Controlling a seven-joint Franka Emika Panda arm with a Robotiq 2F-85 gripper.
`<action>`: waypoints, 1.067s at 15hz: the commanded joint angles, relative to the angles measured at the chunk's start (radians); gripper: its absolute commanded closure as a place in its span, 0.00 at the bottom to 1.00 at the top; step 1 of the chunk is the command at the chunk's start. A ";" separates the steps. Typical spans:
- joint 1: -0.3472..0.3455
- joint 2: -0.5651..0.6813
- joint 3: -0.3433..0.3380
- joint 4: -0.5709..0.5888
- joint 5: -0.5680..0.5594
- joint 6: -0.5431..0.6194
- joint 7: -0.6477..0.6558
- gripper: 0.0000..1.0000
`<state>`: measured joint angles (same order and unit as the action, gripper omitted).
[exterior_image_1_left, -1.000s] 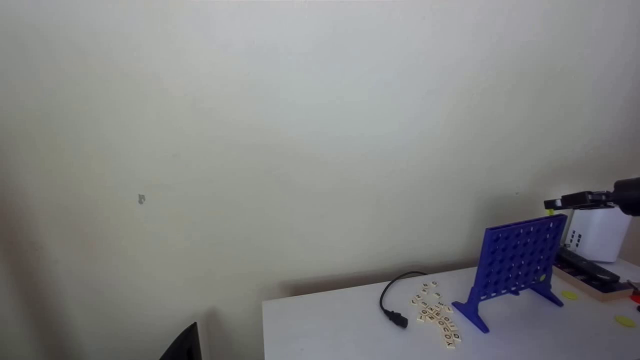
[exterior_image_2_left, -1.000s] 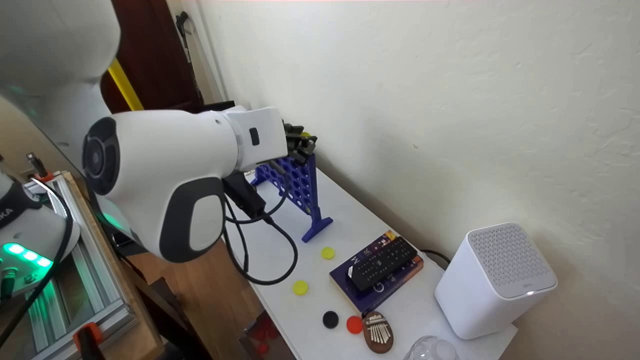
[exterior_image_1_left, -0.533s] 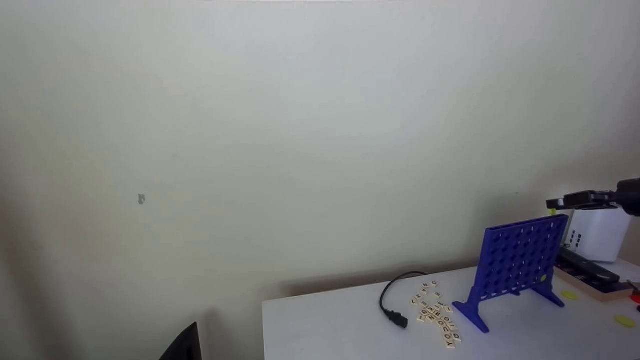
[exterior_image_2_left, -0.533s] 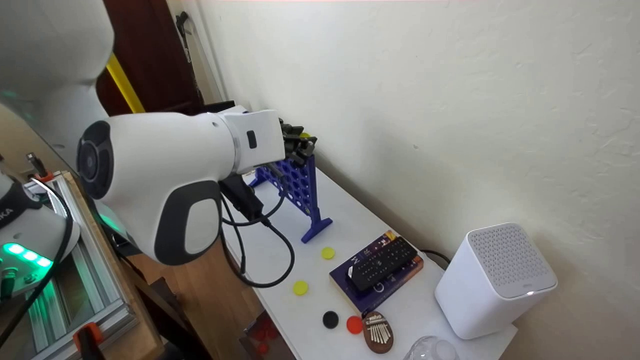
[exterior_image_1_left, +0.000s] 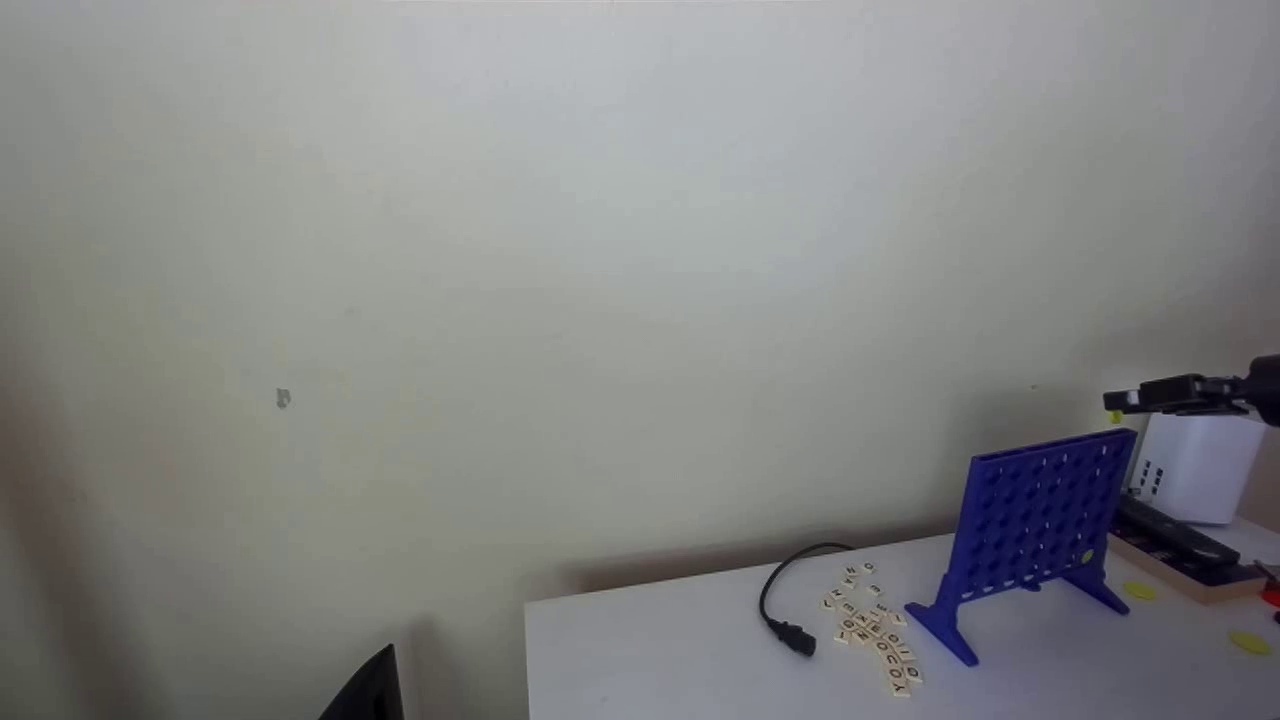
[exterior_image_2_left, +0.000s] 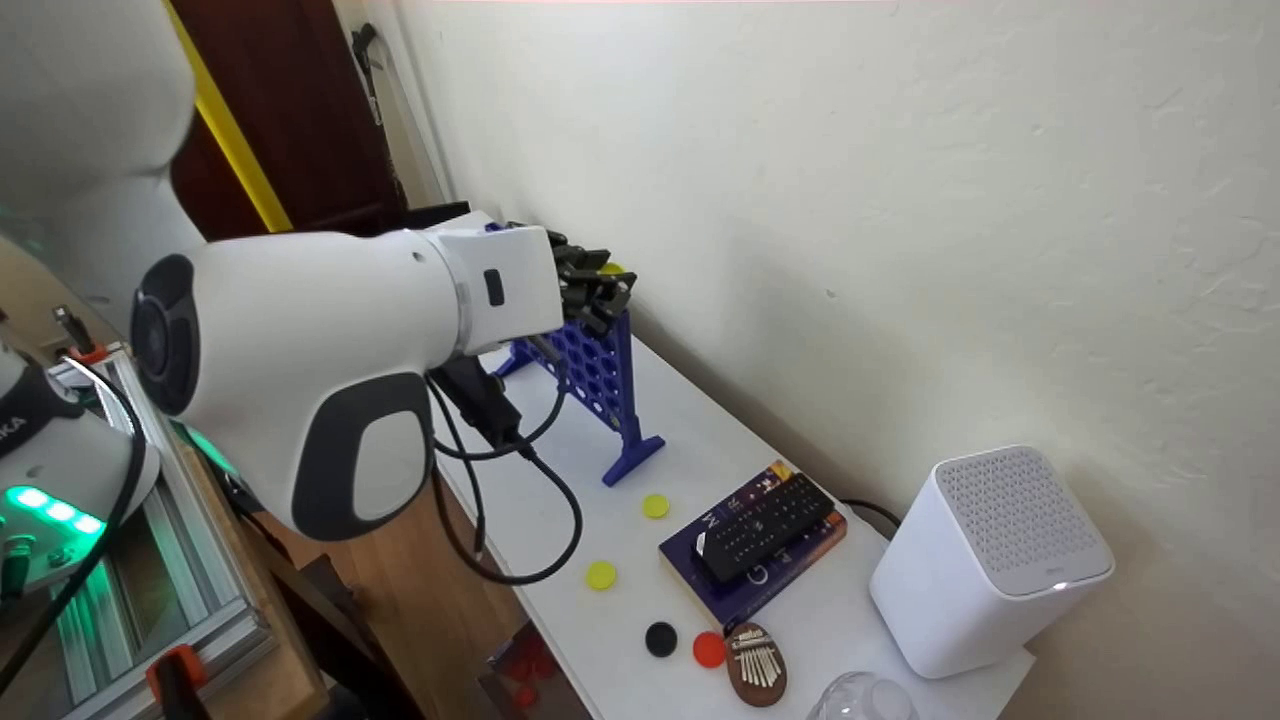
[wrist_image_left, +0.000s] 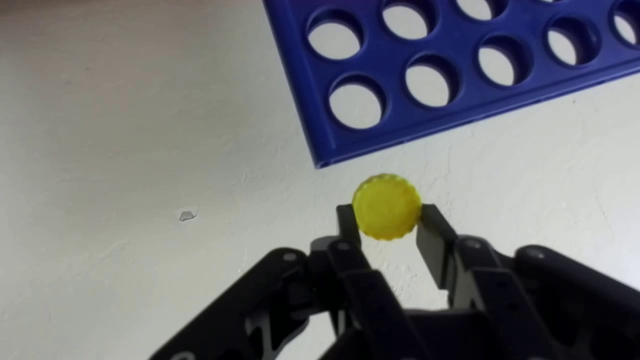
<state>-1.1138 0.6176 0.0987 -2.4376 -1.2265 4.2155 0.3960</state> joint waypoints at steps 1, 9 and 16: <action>-0.001 -0.006 0.000 -0.035 0.013 0.017 -0.032 0.90; 0.021 -0.011 -0.023 -0.040 0.020 0.002 -0.033 0.90; 0.008 -0.007 -0.011 -0.035 0.029 0.004 -0.036 0.90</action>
<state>-1.0680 0.6160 0.0517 -2.4574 -1.2207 4.2167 0.3811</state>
